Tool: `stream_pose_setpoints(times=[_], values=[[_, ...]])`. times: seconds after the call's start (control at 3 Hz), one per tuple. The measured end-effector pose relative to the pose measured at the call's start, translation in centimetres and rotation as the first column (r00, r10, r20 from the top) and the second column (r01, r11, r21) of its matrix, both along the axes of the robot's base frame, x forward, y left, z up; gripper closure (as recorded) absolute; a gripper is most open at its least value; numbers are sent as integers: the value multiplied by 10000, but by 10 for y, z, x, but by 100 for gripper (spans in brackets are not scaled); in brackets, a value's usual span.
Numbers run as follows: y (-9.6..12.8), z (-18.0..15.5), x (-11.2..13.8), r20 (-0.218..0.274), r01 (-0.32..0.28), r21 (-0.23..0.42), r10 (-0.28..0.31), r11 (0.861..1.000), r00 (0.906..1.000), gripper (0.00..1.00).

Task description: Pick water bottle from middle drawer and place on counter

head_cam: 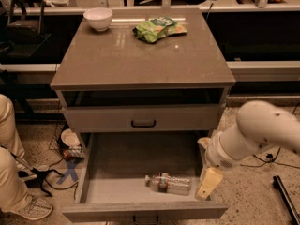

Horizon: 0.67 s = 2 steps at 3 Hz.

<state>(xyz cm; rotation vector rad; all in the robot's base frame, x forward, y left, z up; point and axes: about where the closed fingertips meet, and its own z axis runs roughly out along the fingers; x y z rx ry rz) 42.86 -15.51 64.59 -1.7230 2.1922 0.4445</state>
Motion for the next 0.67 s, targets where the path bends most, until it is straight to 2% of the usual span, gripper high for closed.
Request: stream_pose_setpoints(times=[0.33,0.67], values=[[10,-64,15,-94,792,650,-788,9947,9968,0],[12,-68,16,-65,790,588,-787,9951,9969,0]])
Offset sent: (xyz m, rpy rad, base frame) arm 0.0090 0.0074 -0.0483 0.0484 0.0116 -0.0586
